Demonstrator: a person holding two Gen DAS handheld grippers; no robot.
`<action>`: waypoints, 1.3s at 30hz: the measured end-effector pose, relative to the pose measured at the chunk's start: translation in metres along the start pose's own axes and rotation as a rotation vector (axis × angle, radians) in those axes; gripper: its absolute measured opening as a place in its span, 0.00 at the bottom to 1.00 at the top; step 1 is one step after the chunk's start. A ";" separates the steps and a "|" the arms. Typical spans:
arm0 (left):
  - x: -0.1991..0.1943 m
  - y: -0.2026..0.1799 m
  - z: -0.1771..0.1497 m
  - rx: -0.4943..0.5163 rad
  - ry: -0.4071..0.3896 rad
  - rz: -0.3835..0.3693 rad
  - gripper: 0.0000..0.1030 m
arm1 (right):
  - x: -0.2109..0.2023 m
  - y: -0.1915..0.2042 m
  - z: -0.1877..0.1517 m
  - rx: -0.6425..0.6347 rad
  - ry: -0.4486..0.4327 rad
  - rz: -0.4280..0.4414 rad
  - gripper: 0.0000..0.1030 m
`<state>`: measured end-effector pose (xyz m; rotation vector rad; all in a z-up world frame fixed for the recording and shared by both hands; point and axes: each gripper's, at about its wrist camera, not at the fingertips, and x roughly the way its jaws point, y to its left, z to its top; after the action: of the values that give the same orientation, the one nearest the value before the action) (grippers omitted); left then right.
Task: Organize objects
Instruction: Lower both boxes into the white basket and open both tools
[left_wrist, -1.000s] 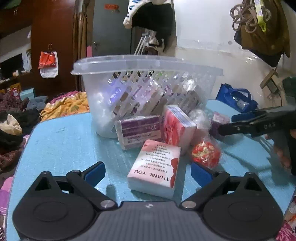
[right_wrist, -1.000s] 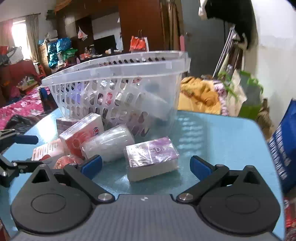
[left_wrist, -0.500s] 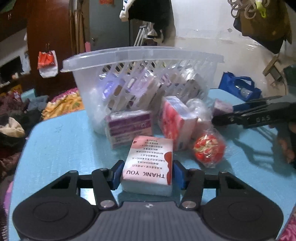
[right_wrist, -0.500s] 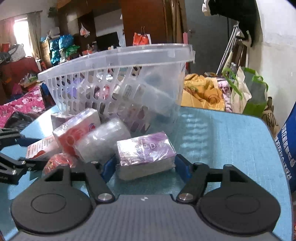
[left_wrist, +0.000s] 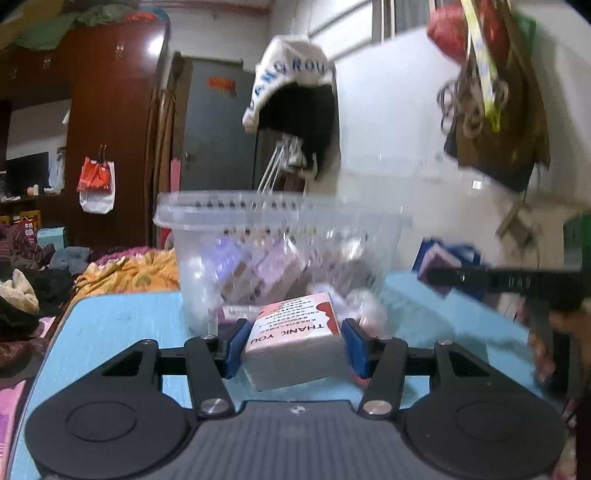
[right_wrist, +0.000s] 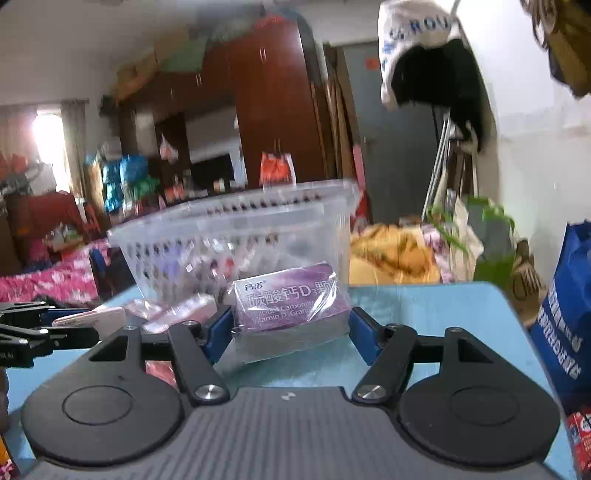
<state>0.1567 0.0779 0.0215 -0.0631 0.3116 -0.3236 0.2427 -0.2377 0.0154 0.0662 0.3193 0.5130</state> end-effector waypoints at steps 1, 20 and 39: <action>-0.004 0.001 0.004 -0.023 -0.024 -0.008 0.56 | -0.005 0.002 0.001 0.006 -0.017 0.000 0.68; 0.112 0.009 0.149 -0.123 0.038 0.123 0.87 | 0.093 0.053 0.121 -0.211 -0.024 -0.062 0.97; 0.055 0.028 0.045 -0.082 0.157 0.163 0.96 | 0.074 0.050 0.027 -0.195 0.239 -0.003 0.97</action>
<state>0.2287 0.0870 0.0454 -0.0927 0.4828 -0.1537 0.2884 -0.1575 0.0270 -0.1864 0.5007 0.5481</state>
